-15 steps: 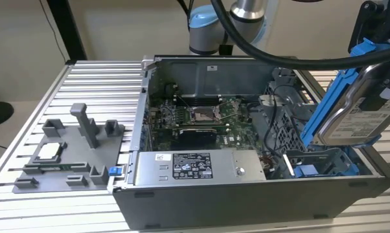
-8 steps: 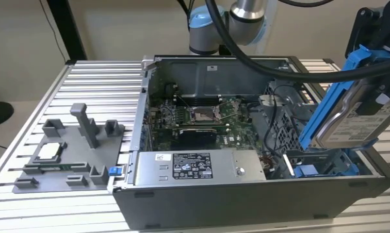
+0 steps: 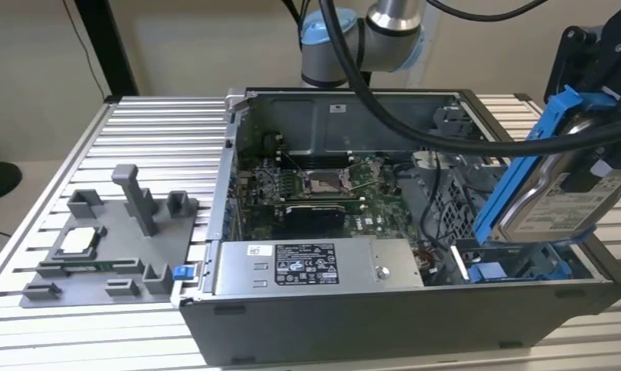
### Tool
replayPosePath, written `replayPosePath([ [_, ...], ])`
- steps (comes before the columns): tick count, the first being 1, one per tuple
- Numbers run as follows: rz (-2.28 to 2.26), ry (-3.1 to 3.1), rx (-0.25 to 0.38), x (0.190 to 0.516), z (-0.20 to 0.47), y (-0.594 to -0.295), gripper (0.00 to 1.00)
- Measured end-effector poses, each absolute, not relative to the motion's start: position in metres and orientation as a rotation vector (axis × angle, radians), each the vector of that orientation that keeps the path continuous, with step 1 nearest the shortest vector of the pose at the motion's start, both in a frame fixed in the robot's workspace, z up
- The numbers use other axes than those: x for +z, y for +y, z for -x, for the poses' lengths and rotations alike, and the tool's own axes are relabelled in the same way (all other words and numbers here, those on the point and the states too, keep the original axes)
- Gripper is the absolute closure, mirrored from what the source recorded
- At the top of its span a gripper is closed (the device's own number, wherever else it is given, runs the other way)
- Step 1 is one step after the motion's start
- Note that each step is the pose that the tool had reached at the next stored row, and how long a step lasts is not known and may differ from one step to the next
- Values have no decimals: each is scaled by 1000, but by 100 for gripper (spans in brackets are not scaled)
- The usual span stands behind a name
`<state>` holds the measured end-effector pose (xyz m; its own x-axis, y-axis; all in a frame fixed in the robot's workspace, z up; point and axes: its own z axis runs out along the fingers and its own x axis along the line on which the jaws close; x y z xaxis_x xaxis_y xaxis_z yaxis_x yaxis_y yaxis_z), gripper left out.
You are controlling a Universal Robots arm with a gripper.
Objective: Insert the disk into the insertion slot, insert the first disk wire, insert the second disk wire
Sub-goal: 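Insert the disk into the insertion slot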
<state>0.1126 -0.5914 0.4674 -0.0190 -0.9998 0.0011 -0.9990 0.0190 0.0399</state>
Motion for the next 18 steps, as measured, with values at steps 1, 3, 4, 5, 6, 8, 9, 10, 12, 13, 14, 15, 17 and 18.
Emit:
replayPosePath([
  [1, -2180, -2222, -44, 467, -113, -591, 100],
  [3, -2180, -2222, -44, 465, -113, -591, 100],
  [4, -2181, -2222, -45, 465, -113, -591, 100],
  [5, -2181, -2223, -45, 464, -113, -591, 100],
  [6, -2181, -2223, -45, 464, -113, -591, 100],
  [8, -2181, -2223, -46, 463, -113, -591, 100],
  [9, -2181, -2223, -47, 462, -113, -591, 100],
  [10, -2181, -2223, -47, 461, -113, -591, 100],
  [12, -2181, -2223, -47, 461, -113, -591, 100],
  [13, -2182, -2223, -47, 460, -113, -591, 100],
  [14, -2182, -2223, -47, 459, -113, -591, 100],
  [15, -2182, -2223, -47, 459, -113, -591, 100],
  [17, -2182, -2223, -47, 458, -113, -591, 100],
  [18, -2182, -2223, -47, 458, -113, -591, 100],
])
